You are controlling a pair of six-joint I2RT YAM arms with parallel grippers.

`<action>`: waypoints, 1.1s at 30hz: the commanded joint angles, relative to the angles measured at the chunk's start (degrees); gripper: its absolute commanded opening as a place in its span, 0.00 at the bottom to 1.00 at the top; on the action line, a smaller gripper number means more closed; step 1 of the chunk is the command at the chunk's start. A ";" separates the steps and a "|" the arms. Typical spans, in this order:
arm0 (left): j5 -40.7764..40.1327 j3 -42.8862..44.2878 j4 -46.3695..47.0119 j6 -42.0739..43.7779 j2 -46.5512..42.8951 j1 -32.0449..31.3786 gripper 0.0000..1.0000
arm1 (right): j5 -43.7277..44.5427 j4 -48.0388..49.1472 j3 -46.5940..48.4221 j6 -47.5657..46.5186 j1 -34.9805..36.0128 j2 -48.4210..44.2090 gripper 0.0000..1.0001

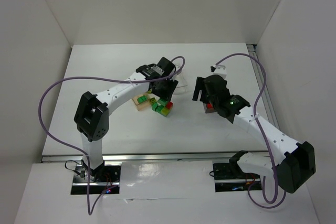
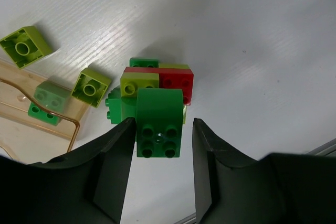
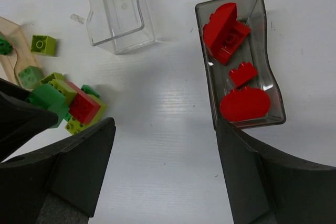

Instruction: Sort the legos into containers by color

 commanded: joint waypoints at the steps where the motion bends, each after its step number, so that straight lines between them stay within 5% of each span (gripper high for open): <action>1: 0.11 2.34 -2.65 0.00 1.16 -0.55 0.55 | -0.14 0.21 2.33 -0.46 -0.37 -0.50 0.85; 7: -2.96 3.57 -3.88 0.00 1.68 -1.60 0.55 | -0.66 0.21 2.33 -0.98 -0.37 0.02 0.86; 9: -2.96 4.26 -3.88 -0.52 1.68 -1.60 0.48 | -0.67 0.21 2.33 -0.98 -0.37 0.02 0.86; 15: 1.06 9.88 -5.11 -1.75 -0.07 -0.47 0.00 | -8.97 3.54 1.02 -4.49 -0.37 0.02 0.86; 20: 17.73 12.62 -5.11 -3.07 -1.57 3.84 0.00 | -14.03 6.98 -2.85 -7.39 0.25 -3.05 0.86; 27: 34.61 4.38 2.52 -4.21 -1.48 9.03 0.00 | -17.80 8.12 -4.00 -13.53 2.70 -5.16 0.86; 33: 47.91 4.44 5.78 -1.67 3.70 11.66 0.00 | -18.60 4.87 0.21 -21.63 6.21 4.32 0.86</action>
